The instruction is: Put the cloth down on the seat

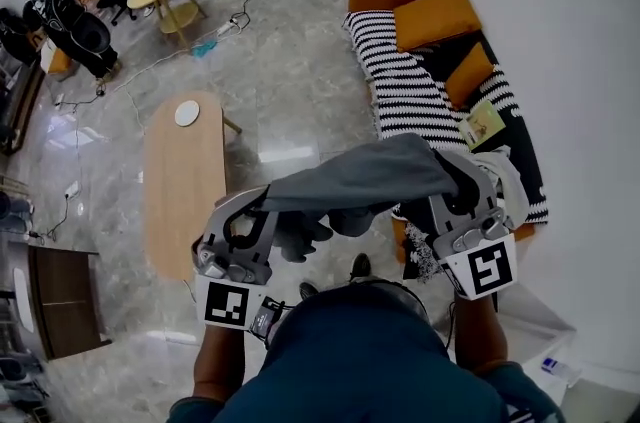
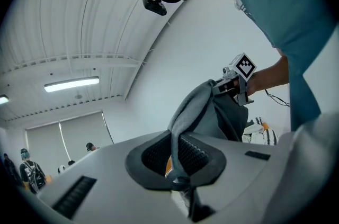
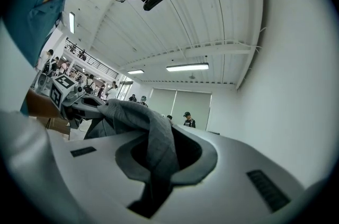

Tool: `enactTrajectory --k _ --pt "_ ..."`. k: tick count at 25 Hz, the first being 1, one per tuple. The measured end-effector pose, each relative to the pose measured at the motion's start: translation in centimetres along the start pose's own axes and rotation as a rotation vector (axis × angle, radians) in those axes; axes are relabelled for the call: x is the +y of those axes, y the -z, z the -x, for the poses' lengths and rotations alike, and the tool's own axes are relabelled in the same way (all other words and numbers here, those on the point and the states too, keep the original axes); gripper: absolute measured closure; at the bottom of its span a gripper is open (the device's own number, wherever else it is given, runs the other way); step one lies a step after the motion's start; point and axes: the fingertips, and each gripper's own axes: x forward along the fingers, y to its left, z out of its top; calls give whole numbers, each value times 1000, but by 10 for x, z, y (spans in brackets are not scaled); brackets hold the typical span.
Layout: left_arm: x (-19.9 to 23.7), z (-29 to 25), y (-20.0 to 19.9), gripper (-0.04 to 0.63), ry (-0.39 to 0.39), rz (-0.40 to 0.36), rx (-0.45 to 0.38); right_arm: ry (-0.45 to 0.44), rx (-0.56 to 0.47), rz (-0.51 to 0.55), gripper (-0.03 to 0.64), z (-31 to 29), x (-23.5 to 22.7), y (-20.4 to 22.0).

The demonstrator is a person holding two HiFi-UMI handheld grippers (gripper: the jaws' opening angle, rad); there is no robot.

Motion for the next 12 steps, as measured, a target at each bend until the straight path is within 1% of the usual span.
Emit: enactTrajectory --k 3,8,12 --pt "-8 -32 -8 571 19 -14 -9 20 7 -5 575 3 -32 14" --pt "-23 -74 -11 571 40 -13 0 45 21 -39 575 10 -71 27" --pt "-34 -99 -19 571 52 -19 -18 49 -29 -11 575 12 -97 26"
